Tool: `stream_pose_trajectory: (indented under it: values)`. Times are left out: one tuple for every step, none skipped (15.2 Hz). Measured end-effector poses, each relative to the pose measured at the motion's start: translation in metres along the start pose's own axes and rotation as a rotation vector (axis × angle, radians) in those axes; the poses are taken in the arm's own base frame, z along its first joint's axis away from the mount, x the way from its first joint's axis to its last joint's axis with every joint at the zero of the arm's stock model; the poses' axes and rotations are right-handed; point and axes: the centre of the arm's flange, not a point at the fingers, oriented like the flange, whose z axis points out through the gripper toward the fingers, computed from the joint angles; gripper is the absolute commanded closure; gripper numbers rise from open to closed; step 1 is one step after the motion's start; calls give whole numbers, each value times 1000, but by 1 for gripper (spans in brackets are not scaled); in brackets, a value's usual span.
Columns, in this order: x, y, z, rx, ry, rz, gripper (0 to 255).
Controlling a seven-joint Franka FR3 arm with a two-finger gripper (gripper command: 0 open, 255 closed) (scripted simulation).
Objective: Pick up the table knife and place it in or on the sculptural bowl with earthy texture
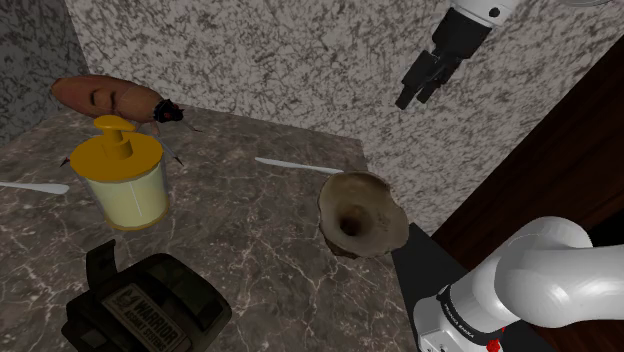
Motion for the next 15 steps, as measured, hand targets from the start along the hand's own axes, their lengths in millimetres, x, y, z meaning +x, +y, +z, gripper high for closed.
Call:
stream_pose_trajectory:
  values:
    - [0, 0, 0, 0, 0, 0, 0]
    - [4, 0, 6, 1, -4, -17, 0]
    - [10, 1, 13, 1, -10, -44, 0]
    - [15, 1, 24, 2, -18, -76, 0]
    - [23, 2, 33, 3, -26, -111, 0]
    - [31, 3, 43, 4, -34, -147, 0]
    - [39, 2, 52, 5, -42, -184, 0]
    - [51, 1, 63, 6, -50, -221, 0]
    - [62, 2, 78, 6, -59, -257, 0]
    - [68, 0, 89, 7, -67, -295, 0]
    - [77, -3, 98, 8, -75, -333, 0]
    - [85, -7, 109, 9, -83, -370, 0]
    - [90, -8, 122, 10, -92, -407, 0]
    - [98, -11, 132, 11, -99, -445, 0]
    - [105, -14, 145, 12, -108, -482, 0]
